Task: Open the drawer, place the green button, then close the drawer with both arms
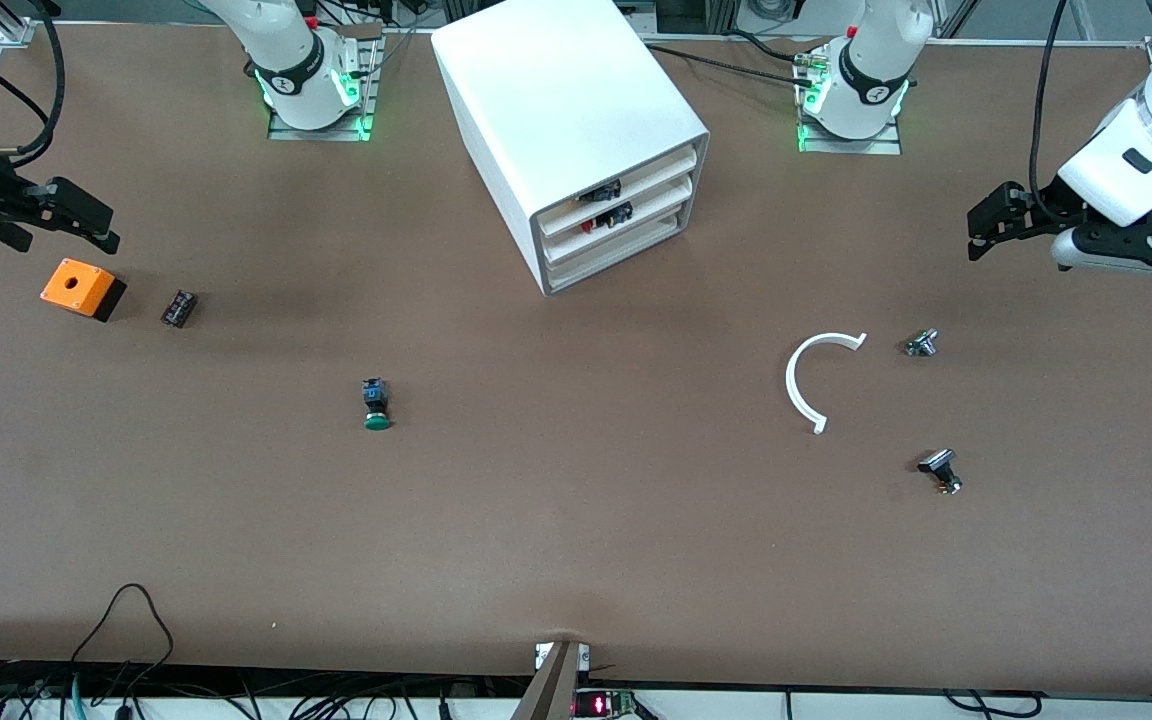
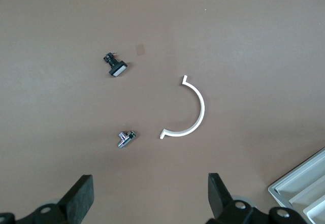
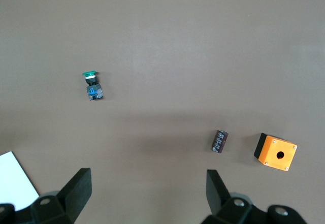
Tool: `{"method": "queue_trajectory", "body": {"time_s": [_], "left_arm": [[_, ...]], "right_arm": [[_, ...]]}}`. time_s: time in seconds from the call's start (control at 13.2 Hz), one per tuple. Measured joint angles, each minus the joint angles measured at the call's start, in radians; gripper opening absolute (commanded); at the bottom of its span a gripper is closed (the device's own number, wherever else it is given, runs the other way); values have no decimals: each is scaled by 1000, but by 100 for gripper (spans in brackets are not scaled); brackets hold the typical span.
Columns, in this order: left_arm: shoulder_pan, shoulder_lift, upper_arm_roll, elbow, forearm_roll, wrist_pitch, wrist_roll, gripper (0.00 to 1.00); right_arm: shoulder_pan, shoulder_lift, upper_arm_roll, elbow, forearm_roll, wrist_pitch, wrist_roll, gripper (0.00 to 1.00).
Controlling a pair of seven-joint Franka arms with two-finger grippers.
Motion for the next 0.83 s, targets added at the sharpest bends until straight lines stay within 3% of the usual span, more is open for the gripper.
{"method": "queue_trajectory", "body": {"time_s": [0.83], "left_arm": [[0,0,0,0,0,-13,0,99]], "right_arm": [[1,18,16,-8,0,-6,-34,100]]}}
